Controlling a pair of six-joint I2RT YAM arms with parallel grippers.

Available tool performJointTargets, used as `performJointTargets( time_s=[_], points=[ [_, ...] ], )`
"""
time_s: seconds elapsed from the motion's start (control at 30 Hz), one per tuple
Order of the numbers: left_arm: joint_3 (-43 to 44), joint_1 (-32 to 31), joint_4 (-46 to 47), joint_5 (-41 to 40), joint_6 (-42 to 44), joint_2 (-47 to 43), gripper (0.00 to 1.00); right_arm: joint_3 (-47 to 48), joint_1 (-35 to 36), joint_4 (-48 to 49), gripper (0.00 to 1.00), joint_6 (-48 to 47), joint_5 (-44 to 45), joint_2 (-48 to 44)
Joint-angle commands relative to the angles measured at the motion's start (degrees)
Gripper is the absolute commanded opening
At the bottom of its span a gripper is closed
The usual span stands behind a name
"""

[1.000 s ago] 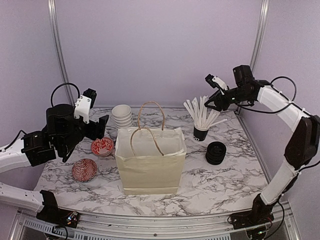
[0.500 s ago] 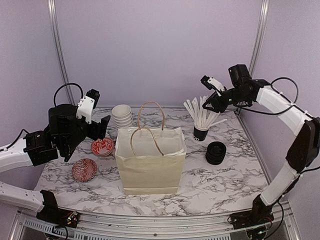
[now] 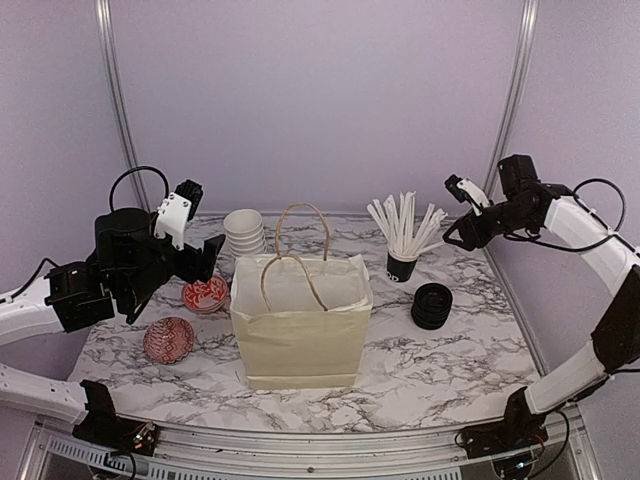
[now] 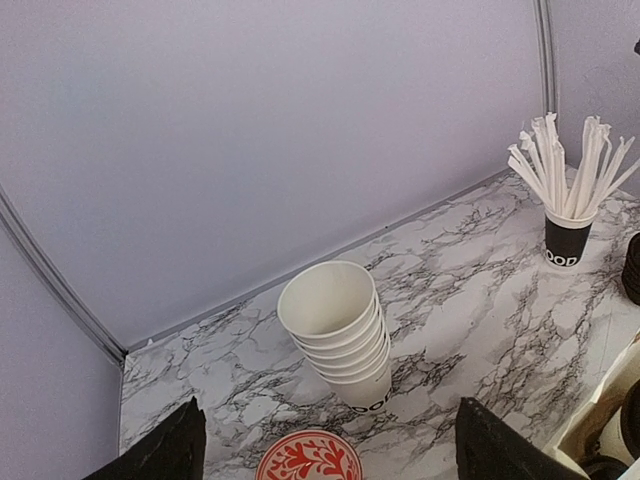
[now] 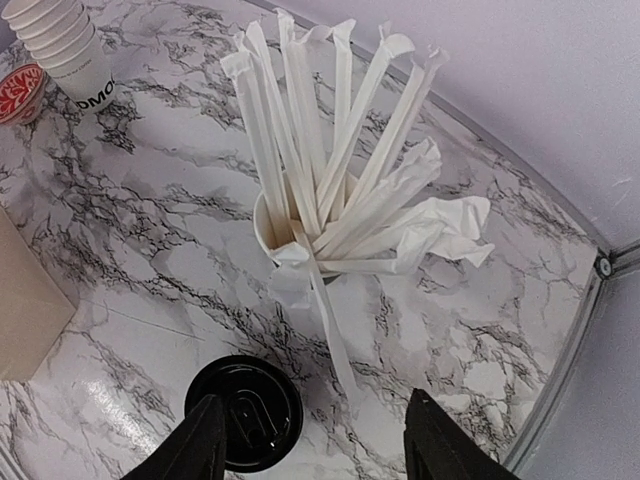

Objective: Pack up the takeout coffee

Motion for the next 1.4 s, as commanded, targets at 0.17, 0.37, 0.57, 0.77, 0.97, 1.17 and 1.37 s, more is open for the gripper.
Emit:
performJointTargets(
  time_s=[0.17,0.37,0.57,0.77,0.97,1.17,1.37],
  points=[
    [0.51,0.12,-1.07,1.27,0.82,-1.84,0.87,2.33,-0.93,-0.03,0.57,3.10,2.16,5.23],
    [0.44,0.12,-1.16,1.39,1.02,-1.74,0.87,3.14,-0.97,0.41,0.43,3.16,0.32,8.17],
    [0.42,0.12,-1.29,1.56,1.06,-1.41,0.87,3.95,-1.04,0.71,0.24,3.19,-0.87,8.39],
    [0.58,0.12,-1.62,1.92,1.24,-0.60,0.87,3.74,-1.07,0.69,0.05,3.12,-0.89,6.98],
    [0.51,0.12,-1.86,1.31,1.96,-0.08,0.87,4.12,-1.05,-1.39,0.00,2.47,-0.89,3.61],
    [0.77,0.12,-2.19,0.61,2.59,-0.34,0.88,7.18,-1.12,-7.31,0.00,-0.03,-1.24,-1.00],
    [0.71,0.12,-2.43,-0.78,3.70,-0.82,0.89,9.32,-1.08,-9.88,0.00,0.14,-2.30,-5.68]
  ],
)
